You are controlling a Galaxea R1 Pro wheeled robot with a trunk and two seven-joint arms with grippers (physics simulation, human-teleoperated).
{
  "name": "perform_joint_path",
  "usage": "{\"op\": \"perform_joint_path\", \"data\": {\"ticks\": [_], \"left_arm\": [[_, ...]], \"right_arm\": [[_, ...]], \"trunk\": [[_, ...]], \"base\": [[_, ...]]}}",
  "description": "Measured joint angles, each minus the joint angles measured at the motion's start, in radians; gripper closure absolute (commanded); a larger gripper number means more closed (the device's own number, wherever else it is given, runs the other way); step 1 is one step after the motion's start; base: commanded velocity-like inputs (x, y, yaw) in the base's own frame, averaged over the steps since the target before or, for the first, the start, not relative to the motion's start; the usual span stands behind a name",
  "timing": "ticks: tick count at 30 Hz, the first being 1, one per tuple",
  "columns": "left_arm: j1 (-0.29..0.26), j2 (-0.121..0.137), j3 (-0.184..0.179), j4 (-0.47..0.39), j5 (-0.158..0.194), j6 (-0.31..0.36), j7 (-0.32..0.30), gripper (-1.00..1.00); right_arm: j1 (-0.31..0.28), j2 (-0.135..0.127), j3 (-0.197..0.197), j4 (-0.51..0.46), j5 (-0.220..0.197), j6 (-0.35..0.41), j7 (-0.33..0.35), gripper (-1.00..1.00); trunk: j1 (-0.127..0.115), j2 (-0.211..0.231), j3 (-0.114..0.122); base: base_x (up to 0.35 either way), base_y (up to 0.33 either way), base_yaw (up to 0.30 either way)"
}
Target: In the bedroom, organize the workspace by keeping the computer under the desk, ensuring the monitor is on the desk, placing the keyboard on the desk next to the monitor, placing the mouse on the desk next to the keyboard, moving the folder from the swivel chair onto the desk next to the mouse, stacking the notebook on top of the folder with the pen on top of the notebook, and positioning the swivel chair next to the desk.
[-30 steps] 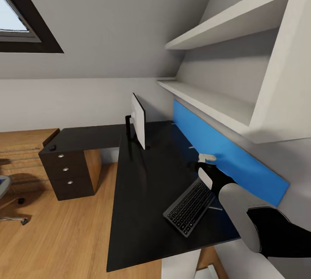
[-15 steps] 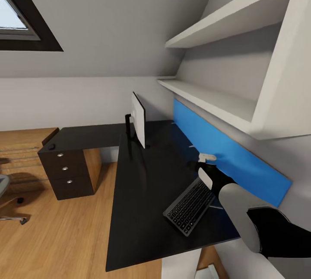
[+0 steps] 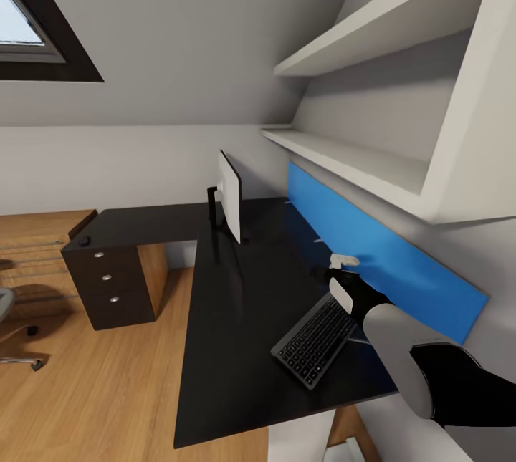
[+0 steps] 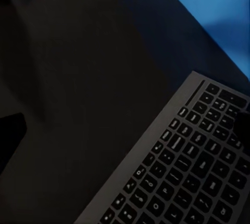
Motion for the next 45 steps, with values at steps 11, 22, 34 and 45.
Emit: {"op": "perform_joint_path", "data": {"ticks": [11,22,34,45], "left_arm": [[-0.125,0.021,-0.001,-0.121,-0.007,0.426,0.001,-1.00],[-0.169,0.027,0.164,-0.562,0.001,0.789,0.171,-1.00],[-0.170,0.015,0.229,-0.704,0.003,0.820,0.337,-1.00],[-0.170,-0.010,0.237,-0.705,-0.002,0.801,0.348,-1.00]], "right_arm": [[0.001,0.001,0.000,0.000,0.002,0.000,-0.001,-1.00],[0.001,0.001,0.001,0.000,0.002,0.000,-0.003,-1.00],[0.001,0.002,0.001,0.001,0.002,0.001,-0.004,-1.00],[0.001,0.004,0.002,0.000,0.003,0.001,-0.008,-1.00]], "trunk": [[0.042,-0.077,-0.034],[0.084,-0.154,-0.069],[0.130,-0.238,-0.107],[0.173,-0.315,-0.141]], "base": [[0.000,0.000,0.000],[0.000,0.000,0.000],[0.000,0.000,0.000],[0.000,0.000,0.000]]}}
